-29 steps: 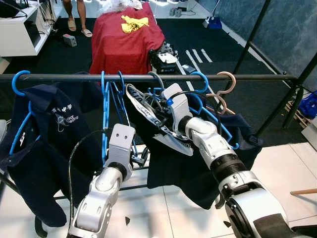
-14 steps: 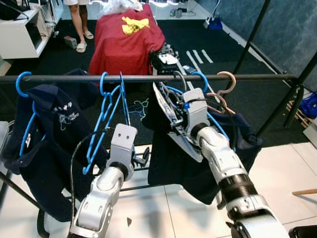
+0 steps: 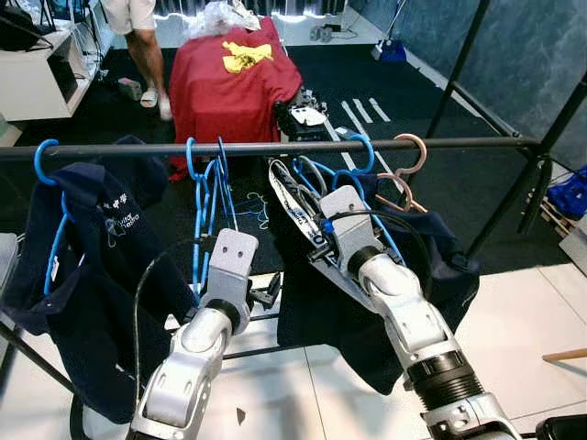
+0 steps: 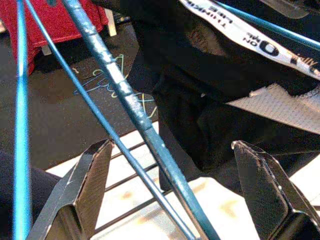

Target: Hang hanger

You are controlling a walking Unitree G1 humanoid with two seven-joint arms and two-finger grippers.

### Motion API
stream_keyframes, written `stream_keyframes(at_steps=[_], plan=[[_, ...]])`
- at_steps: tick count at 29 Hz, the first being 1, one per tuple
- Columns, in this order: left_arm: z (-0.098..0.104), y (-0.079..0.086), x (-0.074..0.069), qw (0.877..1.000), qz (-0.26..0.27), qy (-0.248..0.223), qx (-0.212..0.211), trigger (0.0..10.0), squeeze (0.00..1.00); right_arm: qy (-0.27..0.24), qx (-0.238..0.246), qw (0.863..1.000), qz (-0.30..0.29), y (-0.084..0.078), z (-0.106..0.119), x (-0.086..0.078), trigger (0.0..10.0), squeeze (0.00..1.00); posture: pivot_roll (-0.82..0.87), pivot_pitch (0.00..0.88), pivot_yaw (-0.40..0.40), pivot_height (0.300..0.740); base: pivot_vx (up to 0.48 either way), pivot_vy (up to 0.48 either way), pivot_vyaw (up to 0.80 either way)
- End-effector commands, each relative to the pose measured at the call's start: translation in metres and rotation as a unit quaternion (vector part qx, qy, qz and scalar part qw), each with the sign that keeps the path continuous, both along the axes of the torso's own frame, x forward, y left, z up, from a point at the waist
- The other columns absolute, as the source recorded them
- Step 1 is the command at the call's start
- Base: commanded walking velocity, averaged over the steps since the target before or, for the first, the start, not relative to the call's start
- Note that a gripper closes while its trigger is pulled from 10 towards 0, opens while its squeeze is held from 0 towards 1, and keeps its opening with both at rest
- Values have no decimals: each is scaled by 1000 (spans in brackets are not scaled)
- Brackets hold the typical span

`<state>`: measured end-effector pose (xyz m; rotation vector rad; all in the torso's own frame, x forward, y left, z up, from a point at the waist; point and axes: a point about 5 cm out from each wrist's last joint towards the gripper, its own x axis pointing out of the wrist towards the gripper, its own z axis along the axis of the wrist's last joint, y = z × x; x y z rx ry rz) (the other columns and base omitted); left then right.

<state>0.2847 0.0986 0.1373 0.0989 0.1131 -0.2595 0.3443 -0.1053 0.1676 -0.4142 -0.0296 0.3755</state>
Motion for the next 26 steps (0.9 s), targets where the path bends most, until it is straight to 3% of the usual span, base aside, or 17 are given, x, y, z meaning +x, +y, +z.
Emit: stream_keyframes(at_steps=[1, 3, 7, 9, 11, 15, 17, 19, 26], plan=[[-6, 3, 0, 1000, -2, 10, 9, 10000, 0, 8, -2, 1000, -8, 0, -4, -4, 0, 0, 5, 40, -29, 740, 0, 0, 0], [-9, 8, -1, 1000, 7, 11, 13, 10000, 0, 43, 39, 998, -30, -5, -14, -9, 0, 0, 4, 40, -30, 740, 0, 0, 0], [-11, 14, -1, 1000, 24, 9, 6, 10000, 0, 74, 64, 994, -40, -11, -26, -14, 0, 0, 1, 44, -32, 740, 0, 0, 0], [-11, 21, -7, 999, 21, 0, -42, 10000, 0, 117, 101, 988, -22, -11, -39, -22, 0, 0, -6, 57, -42, 740, 0, 0, 0], [-11, 23, -11, 998, 14, -3, -60, 10000, 0, 132, 113, 985, -17, -12, -44, -25, 0, 0, -6, 57, -42, 740, 0, 0, 0], [-13, 28, -15, 998, 9, -1, -59, 10000, 0, 140, 117, 983, -16, -14, -47, -27, 0, 0, -4, 61, -50, 740, 0, 0, 0], [-27, 45, -27, 999, 13, 25, -18, 10000, 0, 143, 116, 983, -23, -19, -49, -27, 0, 0, 3, 70, -68, 740, 0, 0, 0], [-29, 48, -29, 999, 12, 29, -8, 10000, 0, 145, 116, 982, -23, -19, -49, -27, 0, 0, 6, 72, -72, 740, 0, 0, 0], [-16, 47, -40, 999, -17, -18, -47, 10000, 0, 148, 119, 982, -17, -18, -47, -26, 0, 0, 11, 85, -78, 740, 0, 0, 0]])
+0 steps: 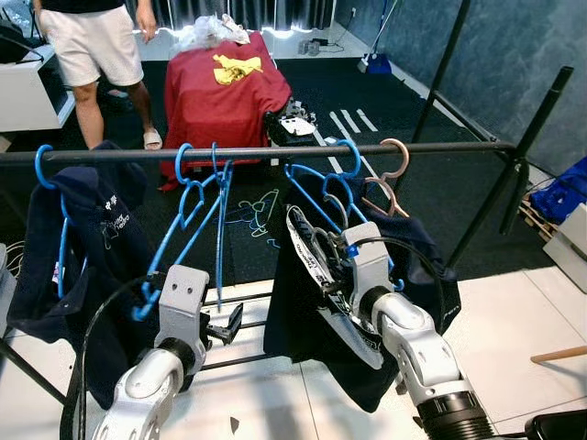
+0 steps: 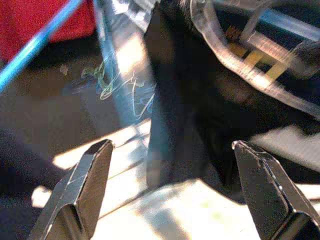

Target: Hang hanger

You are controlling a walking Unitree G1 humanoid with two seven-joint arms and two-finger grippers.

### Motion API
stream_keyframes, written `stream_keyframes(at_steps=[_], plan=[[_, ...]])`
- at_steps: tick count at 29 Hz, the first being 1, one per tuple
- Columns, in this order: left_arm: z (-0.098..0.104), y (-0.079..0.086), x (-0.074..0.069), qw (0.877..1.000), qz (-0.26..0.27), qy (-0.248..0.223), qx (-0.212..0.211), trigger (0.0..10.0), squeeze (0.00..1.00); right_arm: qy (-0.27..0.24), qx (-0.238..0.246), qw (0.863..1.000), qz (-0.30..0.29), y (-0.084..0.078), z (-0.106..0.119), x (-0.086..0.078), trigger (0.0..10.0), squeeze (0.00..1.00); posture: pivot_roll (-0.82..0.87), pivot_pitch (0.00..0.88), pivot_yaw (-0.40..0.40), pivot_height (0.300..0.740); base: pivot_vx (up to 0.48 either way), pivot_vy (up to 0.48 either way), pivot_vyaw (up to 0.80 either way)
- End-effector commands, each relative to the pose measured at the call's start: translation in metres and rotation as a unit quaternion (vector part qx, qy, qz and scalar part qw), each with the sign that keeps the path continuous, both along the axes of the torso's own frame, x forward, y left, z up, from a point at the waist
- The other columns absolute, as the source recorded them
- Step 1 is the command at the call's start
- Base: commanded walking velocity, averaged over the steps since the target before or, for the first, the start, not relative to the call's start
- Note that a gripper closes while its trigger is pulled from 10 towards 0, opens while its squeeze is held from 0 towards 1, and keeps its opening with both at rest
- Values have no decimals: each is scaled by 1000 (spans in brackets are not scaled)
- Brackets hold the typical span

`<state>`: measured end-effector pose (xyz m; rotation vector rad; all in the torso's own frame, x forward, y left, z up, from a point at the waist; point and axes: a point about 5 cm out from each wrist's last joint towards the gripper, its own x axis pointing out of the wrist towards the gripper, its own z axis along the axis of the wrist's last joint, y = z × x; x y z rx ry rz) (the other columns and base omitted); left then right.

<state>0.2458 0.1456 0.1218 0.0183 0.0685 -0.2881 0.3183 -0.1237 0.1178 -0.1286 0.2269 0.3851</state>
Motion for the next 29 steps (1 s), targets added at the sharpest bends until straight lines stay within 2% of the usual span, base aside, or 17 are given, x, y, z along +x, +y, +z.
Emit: stream_keyframes(at_steps=[1, 3, 5, 10, 15, 16, 17, 29], plan=[[4, 0, -2, 1000, -2, -16, -14, 10000, 0, -2, 6, 1000, 5, 1, 3, 0, 0, 0, 11, 85, -78, 740, 0, 0, 0], [11, -1, -4, 999, -5, -39, -28, 10000, 0, -1, 7, 1000, 7, 2, 3, -1, 0, 0, 11, 87, -78, 740, 0, 0, 0], [11, -3, -6, 999, -13, -42, -24, 10000, 0, 0, 7, 1000, 8, 2, 3, -2, 0, 0, 11, 88, -77, 740, 0, 0, 0], [-3, -3, -11, 1000, -25, -8, 7, 10000, 0, 7, 7, 1000, 9, 1, -1, -5, 0, 0, 13, 89, -78, 740, 0, 0, 0], [-18, 3, -10, 1000, 16, 24, -10, 10000, 0, 25, 27, 999, 0, -2, -7, -8, 0, 0, 12, 91, -79, 740, 0, 0, 0], [-19, 3, -11, 999, 20, 25, -15, 10000, 0, 28, 29, 999, 0, -3, -9, -9, 588, 0, 13, 91, -83, 740, 0, 0, 0], [-20, 3, -12, 999, 20, 26, -16, 10000, 0, 32, 26, 999, 4, -3, -10, -10, 10000, 0, 15, 92, -86, 740, 0, 0, 0], [-22, 2, -11, 999, 24, 31, -20, 10000, 0, 56, 17, 998, 11, -1, -17, -14, 10000, 0, 18, 96, -87, 740, 0, 0, 0]])
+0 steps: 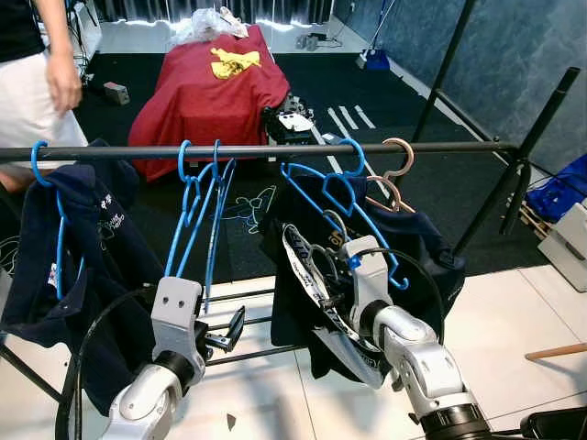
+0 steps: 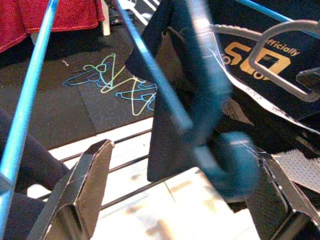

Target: Hang hanger

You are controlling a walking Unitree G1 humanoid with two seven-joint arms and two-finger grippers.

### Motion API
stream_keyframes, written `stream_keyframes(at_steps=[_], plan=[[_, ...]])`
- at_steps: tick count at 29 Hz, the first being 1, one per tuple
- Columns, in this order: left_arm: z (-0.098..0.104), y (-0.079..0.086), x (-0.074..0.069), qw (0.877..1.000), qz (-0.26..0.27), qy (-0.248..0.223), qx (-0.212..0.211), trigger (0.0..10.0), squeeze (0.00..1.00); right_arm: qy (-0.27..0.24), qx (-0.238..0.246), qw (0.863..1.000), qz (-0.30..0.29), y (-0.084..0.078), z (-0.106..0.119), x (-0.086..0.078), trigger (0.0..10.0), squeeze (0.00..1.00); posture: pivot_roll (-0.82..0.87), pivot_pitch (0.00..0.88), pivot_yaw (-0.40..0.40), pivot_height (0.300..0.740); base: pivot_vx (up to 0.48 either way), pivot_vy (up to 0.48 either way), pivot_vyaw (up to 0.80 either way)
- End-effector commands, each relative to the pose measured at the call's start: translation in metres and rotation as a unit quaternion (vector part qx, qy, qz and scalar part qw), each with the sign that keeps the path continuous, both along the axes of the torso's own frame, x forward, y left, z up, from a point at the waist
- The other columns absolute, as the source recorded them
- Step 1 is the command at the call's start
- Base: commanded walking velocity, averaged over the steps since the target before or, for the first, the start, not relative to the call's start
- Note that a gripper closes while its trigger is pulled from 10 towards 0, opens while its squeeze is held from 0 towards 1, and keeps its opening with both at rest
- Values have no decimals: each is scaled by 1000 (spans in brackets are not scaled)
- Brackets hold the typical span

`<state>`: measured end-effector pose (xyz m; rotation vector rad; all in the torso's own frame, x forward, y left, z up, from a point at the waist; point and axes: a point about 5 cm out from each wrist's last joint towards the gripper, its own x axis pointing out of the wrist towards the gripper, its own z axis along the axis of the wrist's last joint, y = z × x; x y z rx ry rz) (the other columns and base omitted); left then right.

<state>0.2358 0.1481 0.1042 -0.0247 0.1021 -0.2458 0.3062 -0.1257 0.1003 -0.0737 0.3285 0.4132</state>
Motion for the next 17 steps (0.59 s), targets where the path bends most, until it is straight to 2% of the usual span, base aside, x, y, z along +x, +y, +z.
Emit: stream_keyframes(at_steps=[1, 13, 17], plan=[[-5, -1, -1, 1000, 2, 11, -2, 10000, 0, 1, -1, 1000, 2, 1, 1, -2, 10000, 0, 18, 96, -87, 740, 0, 0, 0], [-4, 0, 3, 1000, -2, 14, -5, 10000, 0, 14, -1, 1000, 0, 1, -2, -3, 10000, 0, 21, 98, -84, 740, 0, 0, 0], [-4, -1, 5, 1000, -6, 15, -5, 10000, 0, 15, -3, 1000, 3, 2, -2, -3, 10000, 0, 21, 98, -83, 740, -255, 0, 0]])
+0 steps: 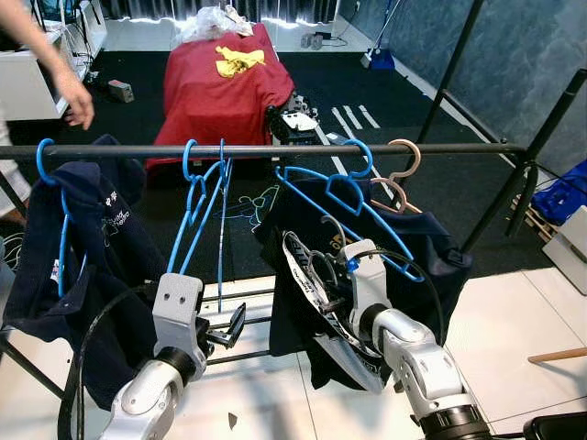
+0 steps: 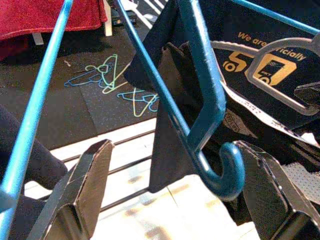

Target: Hang hanger

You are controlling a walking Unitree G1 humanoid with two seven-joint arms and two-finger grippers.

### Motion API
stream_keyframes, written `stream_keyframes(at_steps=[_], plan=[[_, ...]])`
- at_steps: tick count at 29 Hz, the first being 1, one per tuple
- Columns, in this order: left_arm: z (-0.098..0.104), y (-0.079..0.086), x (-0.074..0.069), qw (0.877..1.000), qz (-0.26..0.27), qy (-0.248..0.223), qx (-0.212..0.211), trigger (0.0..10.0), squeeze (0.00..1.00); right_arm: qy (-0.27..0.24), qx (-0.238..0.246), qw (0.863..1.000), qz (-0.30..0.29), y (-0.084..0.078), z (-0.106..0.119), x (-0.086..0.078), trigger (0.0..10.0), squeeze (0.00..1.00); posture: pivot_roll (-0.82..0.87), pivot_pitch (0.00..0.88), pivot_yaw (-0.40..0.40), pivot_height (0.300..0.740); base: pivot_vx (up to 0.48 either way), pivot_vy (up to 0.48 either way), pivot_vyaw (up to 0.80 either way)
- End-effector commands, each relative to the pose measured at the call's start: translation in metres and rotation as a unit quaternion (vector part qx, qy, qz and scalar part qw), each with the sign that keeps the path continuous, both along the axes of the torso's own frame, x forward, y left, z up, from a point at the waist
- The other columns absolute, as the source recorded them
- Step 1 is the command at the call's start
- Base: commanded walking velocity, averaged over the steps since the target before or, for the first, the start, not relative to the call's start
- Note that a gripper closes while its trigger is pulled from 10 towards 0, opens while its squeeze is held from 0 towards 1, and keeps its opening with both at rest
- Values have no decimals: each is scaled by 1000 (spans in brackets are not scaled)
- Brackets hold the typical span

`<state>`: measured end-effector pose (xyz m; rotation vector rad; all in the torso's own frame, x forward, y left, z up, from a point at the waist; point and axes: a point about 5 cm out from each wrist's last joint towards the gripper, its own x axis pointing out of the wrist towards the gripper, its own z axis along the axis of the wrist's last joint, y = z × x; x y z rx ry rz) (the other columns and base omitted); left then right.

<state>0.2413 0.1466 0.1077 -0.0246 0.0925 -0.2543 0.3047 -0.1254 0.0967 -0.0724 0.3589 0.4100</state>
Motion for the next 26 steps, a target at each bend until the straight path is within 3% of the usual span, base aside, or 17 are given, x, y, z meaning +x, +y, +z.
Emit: stream_keyframes(at_steps=[1, 26], plan=[[-7, 0, 0, 1000, -6, 19, -3, 10000, 0, 1, -2, 1000, 6, 2, 1, -2, 10000, 0, 21, 98, -83, 740, -277, 0, 0], [-7, -2, 3, 1000, -20, 21, 2, 10000, 0, 4, -12, 1000, 15, 5, -1, -3, 10000, 0, 23, 80, -76, 740, -284, 0, 0]])
